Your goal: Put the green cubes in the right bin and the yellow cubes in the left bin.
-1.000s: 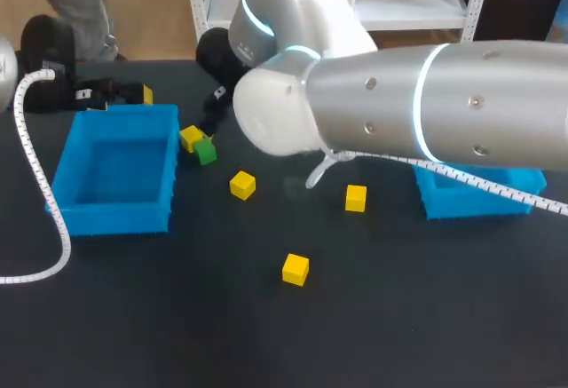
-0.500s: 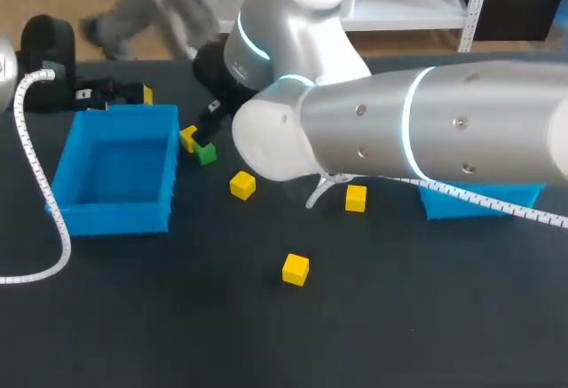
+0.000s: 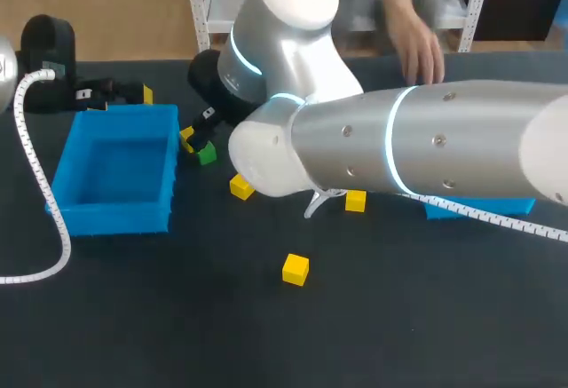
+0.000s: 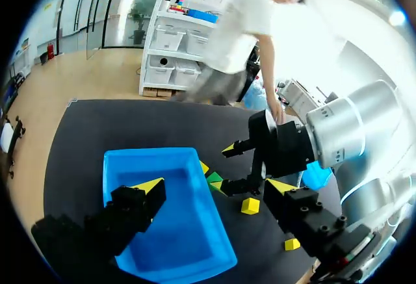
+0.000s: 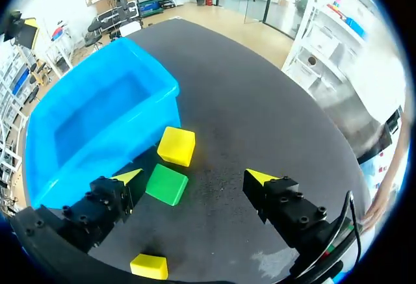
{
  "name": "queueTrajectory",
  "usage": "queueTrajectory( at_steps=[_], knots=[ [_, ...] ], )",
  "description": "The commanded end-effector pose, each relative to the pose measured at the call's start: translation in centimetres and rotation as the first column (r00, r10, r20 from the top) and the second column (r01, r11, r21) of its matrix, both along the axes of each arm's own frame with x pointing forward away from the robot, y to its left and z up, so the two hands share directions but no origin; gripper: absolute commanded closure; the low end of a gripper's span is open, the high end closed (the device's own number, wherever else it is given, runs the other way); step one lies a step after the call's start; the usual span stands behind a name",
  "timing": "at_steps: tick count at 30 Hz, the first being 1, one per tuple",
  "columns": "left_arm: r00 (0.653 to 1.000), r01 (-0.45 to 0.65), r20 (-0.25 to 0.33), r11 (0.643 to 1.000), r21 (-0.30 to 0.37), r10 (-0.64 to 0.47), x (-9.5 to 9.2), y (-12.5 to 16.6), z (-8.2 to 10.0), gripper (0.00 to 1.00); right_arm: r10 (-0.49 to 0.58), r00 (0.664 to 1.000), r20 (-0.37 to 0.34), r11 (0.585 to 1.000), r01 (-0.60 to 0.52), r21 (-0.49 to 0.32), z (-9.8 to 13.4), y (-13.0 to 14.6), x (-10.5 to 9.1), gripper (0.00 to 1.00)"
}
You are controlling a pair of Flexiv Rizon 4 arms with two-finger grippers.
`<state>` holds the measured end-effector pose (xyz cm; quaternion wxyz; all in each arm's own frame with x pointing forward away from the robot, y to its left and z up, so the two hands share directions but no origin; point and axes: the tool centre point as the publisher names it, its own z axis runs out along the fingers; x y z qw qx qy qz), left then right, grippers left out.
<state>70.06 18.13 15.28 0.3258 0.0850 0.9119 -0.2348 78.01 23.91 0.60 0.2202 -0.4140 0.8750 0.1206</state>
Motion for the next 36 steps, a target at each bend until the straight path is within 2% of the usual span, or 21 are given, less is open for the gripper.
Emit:
queueTrajectory(
  at_steps=[1, 12, 19, 20, 21, 22, 23, 31, 36],
  knots=[
    [1.0, 0.007, 0.007, 1.0, -0.01, -0.007, -0.1, 0.2, -0.2, 0.0, -0.015, 1.0, 0.011, 1.0, 0.015, 0.0, -0.7, 0.2, -0.6, 0.0],
    [1.0, 0.007, 0.007, 1.0, -0.01, -0.007, -0.1, 0.2, -0.2, 0.0, -0.075, 0.997, 0.029, 0.997, 0.075, -0.009, -1.3, 1.0, -0.4, 0.0],
    [1.0, 0.007, 0.007, 1.0, -0.01, -0.007, -0.1, 0.2, -0.2, 0.0, -0.095, 0.995, 0.037, 0.995, 0.096, -0.033, -1.8, 1.2, -1.0, 0.0],
    [1.0, 0.007, 0.007, 1.0, -0.01, -0.007, -0.1, 0.2, -0.2, 0.0, -0.099, 0.994, 0.039, 0.994, 0.1, -0.036, -1.9, 1.2, -1.1, 0.05],
    [1.0, 0.007, 0.007, 1.0, -0.01, -0.007, -0.1, 0.2, -0.2, 0.0, -0.102, 0.994, 0.043, 0.994, 0.104, -0.041, -1.9, 1.1, -1.1, 0.47],
    [1.0, 0.007, 0.007, 1.0, -0.01, -0.007, -0.1, 0.2, -0.2, 0.0, -0.105, 0.994, 0.044, 0.993, 0.107, -0.044, -2.0, 1.0, -1.2, 0.76],
    [1.0, 0.007, 0.007, 1.0, -0.01, -0.007, -0.1, 0.2, -0.2, 0.0, -0.107, 0.993, 0.049, 0.993, 0.109, -0.048, -2.0, 1.0, -1.3, 1.0],
    [1.0, 0.007, 0.007, 1.0, -0.01, -0.007, -0.1, 0.2, -0.2, 0.0, -0.113, 0.992, 0.062, 0.991, 0.117, -0.066, -2.1, 0.8, -1.6, 1.0],
    [1.0, 0.007, 0.007, 1.0, -0.01, -0.007, -0.1, 0.2, -0.2, 0.0, -0.121, 0.989, 0.081, 0.989, 0.127, -0.079, -1.3, 0.4, -1.4, 1.0]
  ],
)
